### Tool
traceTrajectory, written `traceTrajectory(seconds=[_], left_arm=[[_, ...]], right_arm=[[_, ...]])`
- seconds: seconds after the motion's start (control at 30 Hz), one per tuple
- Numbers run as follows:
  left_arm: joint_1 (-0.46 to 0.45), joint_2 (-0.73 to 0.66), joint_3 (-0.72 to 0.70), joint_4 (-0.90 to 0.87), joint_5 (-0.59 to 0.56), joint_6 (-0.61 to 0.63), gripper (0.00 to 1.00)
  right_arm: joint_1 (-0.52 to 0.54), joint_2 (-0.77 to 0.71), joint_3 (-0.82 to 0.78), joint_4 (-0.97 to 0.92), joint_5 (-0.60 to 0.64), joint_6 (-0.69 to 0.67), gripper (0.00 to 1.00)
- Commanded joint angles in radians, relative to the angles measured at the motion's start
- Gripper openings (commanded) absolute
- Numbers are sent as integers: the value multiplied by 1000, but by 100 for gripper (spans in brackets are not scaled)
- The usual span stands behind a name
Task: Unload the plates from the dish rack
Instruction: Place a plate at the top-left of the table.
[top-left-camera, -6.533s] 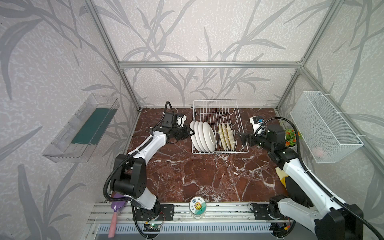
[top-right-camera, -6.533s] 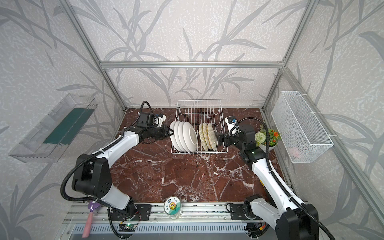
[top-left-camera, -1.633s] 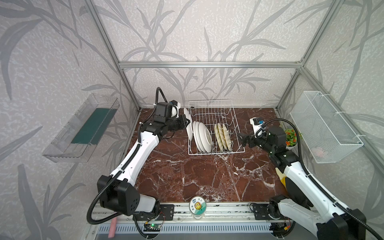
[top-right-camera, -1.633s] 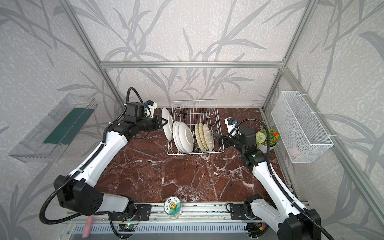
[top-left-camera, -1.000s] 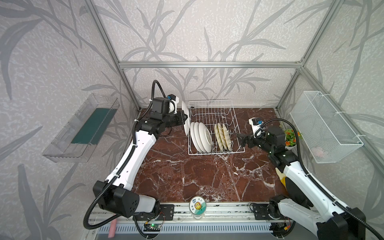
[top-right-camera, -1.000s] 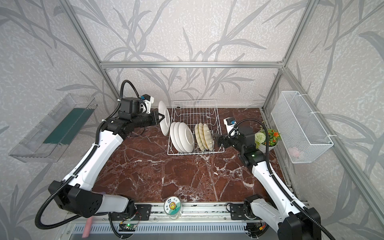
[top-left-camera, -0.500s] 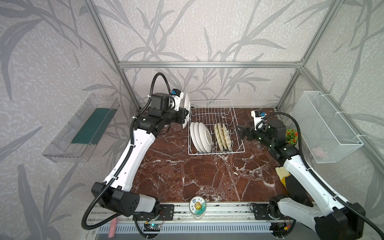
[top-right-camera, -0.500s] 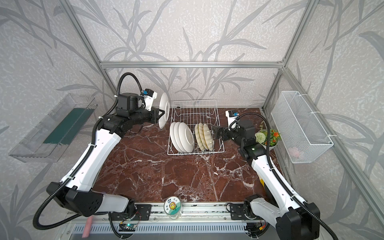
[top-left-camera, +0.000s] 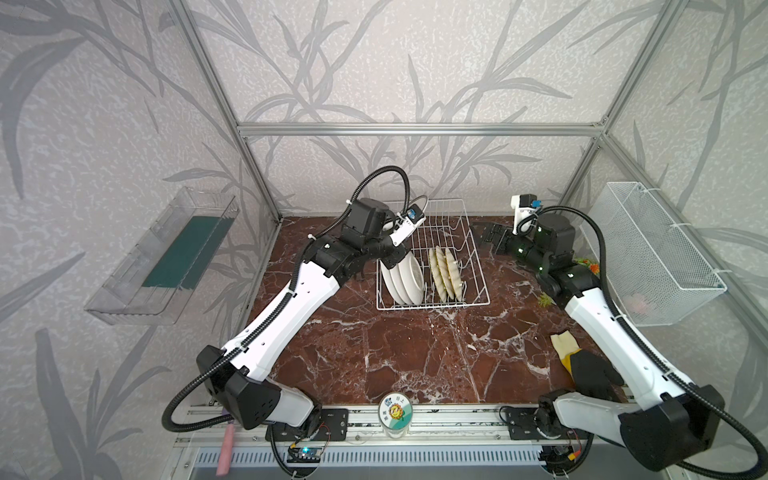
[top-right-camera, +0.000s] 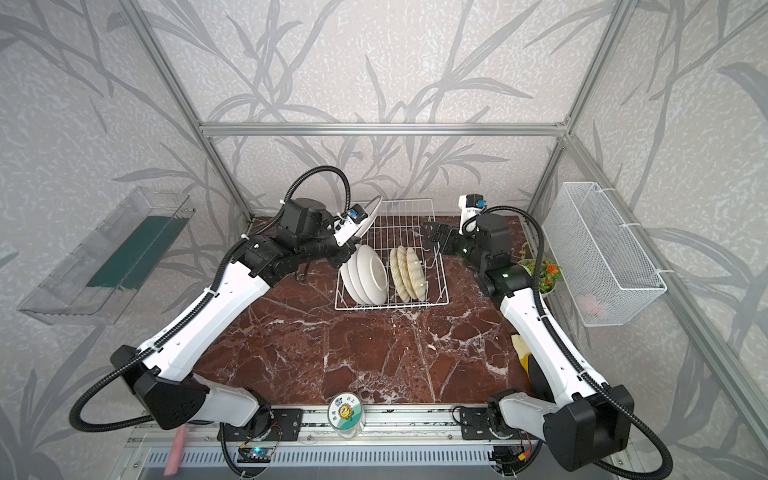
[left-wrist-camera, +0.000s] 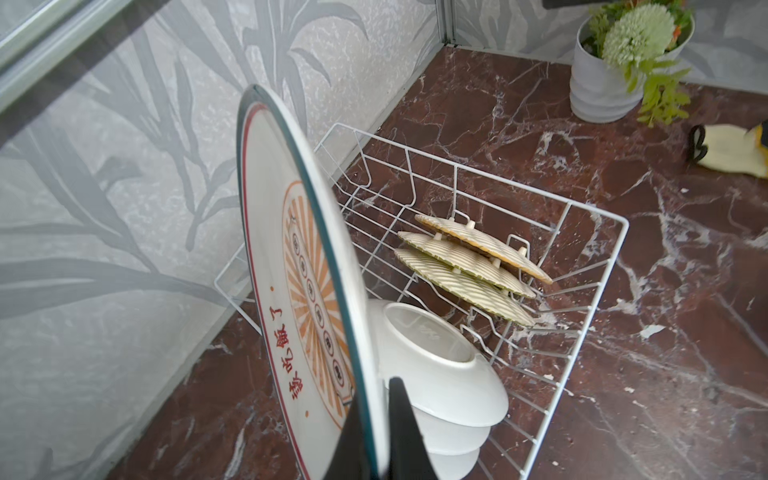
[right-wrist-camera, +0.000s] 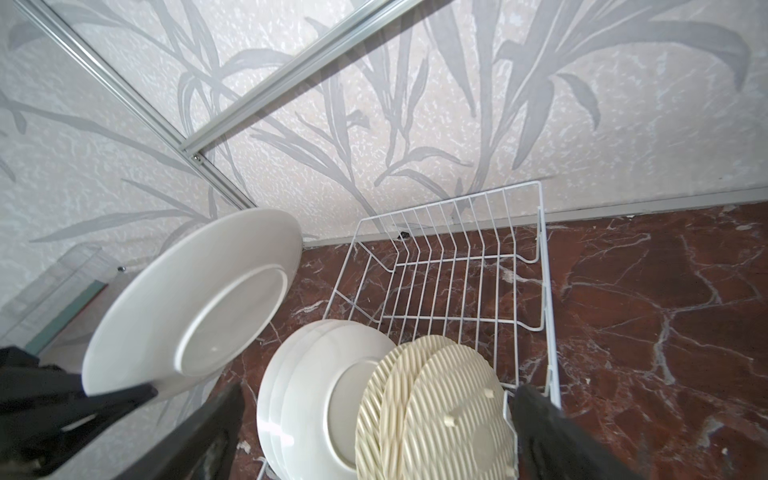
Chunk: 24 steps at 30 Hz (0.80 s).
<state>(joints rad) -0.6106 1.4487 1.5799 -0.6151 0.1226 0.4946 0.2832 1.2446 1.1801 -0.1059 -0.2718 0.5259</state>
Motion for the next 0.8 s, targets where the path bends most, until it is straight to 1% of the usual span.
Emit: traceTrajectory(seconds=[0.0, 0.2, 0.27, 0.33, 0.57, 0.6, 0.7, 0.77], left_arm=[[-48, -27, -44, 140, -102, 240, 0], [-104, -4, -113, 216, -231, 436, 0], [-120, -1, -142, 259, -263, 490, 0], [-129, -2, -165, 296, -268, 522, 0], [-151, -11, -215, 374, -276, 603, 0], [-156, -10, -226, 383, -282, 640, 0], [-167, -15, -268, 444, -314, 664, 0], [-173, -20, -296, 464, -320, 698, 0]], right_arm=[[6, 44, 71, -23, -7, 128, 98], [13, 116, 151, -59, -4, 201, 94], [17, 139, 169, -66, -18, 220, 91], [24, 170, 190, -67, -44, 238, 86], [81, 252, 273, -141, -16, 243, 80], [85, 264, 280, -146, -20, 246, 78], [95, 300, 305, -179, -26, 248, 71], [96, 314, 309, -200, -25, 248, 64]])
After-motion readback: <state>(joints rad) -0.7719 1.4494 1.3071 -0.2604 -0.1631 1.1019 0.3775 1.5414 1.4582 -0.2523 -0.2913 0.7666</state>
